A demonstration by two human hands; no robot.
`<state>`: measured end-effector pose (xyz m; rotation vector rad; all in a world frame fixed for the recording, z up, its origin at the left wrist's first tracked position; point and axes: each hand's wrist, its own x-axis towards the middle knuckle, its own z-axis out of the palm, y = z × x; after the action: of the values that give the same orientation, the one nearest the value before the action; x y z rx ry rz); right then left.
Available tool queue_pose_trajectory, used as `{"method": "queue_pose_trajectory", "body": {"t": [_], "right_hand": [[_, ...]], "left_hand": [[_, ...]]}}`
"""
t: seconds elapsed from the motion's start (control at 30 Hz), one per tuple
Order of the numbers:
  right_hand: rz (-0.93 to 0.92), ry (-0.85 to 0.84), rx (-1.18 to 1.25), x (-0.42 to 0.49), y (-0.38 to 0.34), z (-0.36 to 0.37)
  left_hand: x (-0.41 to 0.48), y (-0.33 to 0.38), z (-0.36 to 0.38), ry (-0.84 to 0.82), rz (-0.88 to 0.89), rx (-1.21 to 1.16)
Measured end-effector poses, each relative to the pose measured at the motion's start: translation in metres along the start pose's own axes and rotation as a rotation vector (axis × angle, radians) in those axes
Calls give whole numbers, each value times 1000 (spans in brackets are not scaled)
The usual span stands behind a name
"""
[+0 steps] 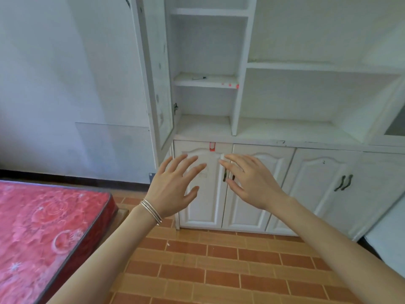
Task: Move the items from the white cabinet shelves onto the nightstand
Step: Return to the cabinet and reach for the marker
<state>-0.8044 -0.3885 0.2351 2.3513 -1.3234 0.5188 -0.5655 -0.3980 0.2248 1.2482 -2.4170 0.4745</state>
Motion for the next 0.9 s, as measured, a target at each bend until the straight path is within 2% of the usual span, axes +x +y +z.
{"method": "queue_pose_trajectory", "body": {"t": [0.27, 0.5, 0.9], "right_hand": [[-51, 120, -4, 72, 109, 51], [-114, 147, -17, 151, 207, 81], [-80, 164, 33, 252, 300, 156]], "left_hand": [[113, -28, 59, 32, -20, 30], [219, -57, 92, 85, -105, 73], [344, -132, 157, 87, -155, 115]]}}
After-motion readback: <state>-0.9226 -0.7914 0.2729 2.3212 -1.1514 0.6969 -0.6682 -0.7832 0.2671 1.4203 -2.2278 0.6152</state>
